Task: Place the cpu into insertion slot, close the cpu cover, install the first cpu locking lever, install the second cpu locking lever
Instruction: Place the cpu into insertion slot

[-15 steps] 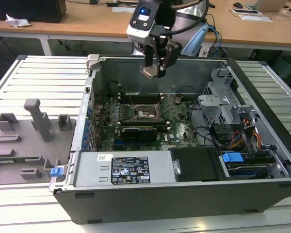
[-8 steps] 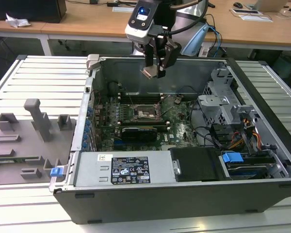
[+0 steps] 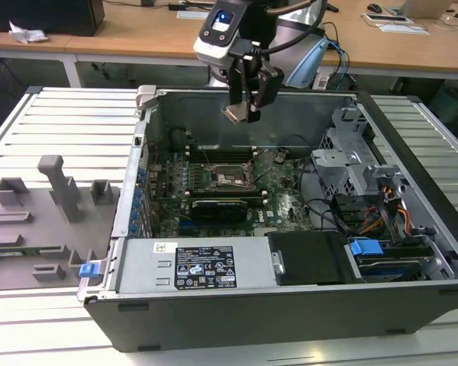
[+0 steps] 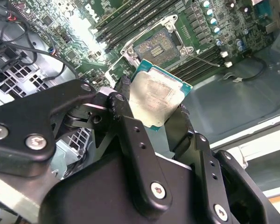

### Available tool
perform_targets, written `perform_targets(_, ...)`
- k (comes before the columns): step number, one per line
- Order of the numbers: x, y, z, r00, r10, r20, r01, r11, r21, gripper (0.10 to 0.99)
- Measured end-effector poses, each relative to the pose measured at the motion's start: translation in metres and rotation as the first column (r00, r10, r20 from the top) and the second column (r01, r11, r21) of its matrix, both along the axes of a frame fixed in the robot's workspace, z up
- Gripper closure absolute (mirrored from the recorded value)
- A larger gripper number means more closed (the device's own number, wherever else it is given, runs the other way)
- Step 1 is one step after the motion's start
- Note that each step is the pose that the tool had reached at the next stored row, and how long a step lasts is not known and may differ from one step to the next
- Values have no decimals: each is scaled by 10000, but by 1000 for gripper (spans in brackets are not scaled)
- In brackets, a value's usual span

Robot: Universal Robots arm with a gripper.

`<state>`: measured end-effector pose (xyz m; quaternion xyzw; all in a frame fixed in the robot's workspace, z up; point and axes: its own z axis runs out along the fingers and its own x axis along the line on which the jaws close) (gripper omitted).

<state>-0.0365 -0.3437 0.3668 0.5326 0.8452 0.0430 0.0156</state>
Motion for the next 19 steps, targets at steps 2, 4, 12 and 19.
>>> perform_targets(2,0,0,0,10000,-96,0,96,10000,0,545)
perform_targets(4,0,0,0,9998,-196,0,196,9998,0,545)
perform_targets(12,0,0,-3,9981,-612,0,612,9981,0,545)
perform_targets(19,0,0,-8,9947,-1031,0,1031,9947,0,545)
